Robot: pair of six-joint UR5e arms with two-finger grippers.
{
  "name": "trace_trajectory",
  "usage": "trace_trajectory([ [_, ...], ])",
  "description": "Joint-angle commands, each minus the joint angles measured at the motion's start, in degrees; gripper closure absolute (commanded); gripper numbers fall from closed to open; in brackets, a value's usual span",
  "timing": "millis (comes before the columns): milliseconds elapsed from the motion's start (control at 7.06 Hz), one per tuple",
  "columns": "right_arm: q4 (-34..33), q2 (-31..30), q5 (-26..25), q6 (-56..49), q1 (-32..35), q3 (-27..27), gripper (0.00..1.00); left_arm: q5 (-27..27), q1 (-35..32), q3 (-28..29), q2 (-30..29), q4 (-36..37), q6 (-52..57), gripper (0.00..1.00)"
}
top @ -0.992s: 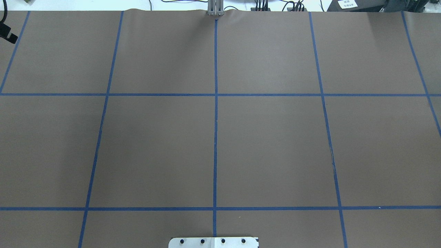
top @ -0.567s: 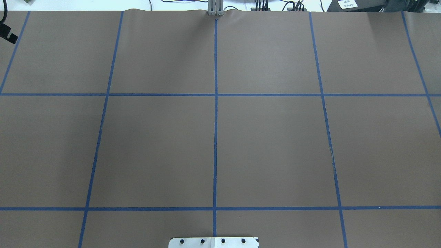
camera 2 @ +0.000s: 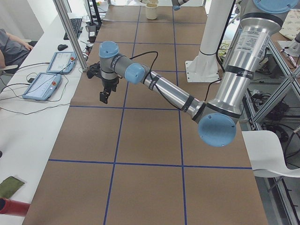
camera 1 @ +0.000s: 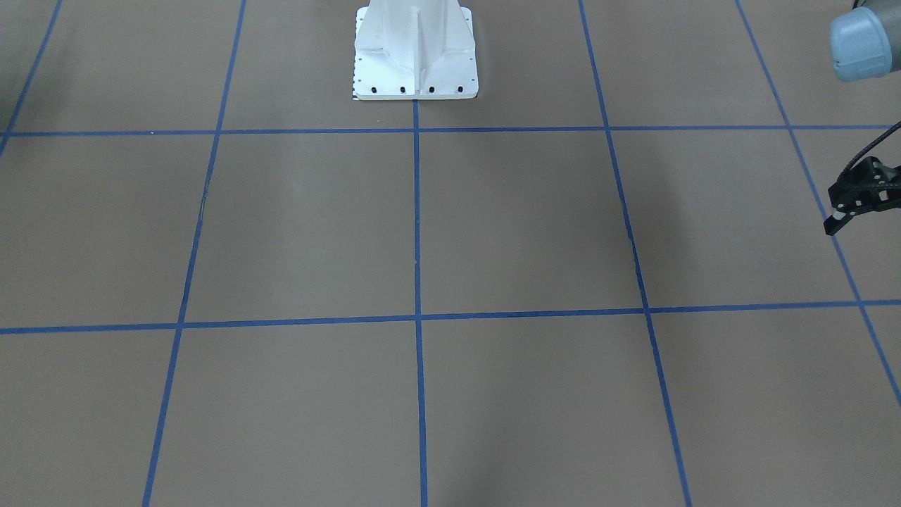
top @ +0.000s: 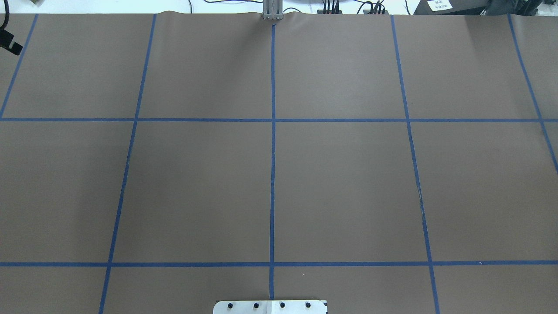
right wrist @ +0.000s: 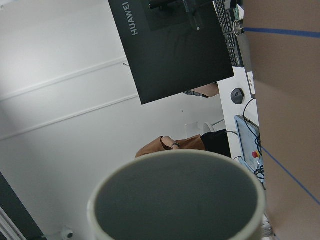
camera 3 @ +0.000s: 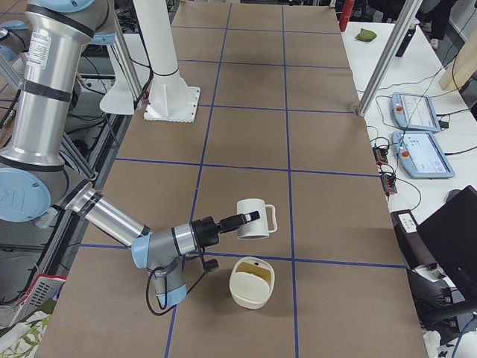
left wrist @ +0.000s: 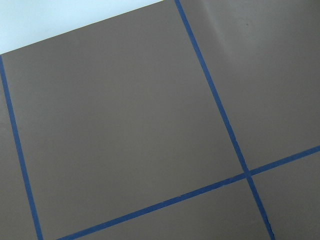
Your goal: Left arm hands cup to right arm to dump lemon
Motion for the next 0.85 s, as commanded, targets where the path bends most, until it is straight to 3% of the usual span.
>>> trace_trajectory([
  [0,-3.25,-0.80,8.39,-22.00,0.77,3.19,0.83,-0.03,0.00,0.00,0.16,-0.07,0.00,0.00],
  [283,-7.47,-0.72,12.68,-45.52,0.77,5.04,0.82,-0.03,0.00,0.09,0.16,0.02,0.00,0.00],
  [709,-21.32,0.16,13.50,-83.60,0.59,9.15,0.82,-0.12,0.00,0.09,0.16,0.02,0.00,0.00],
])
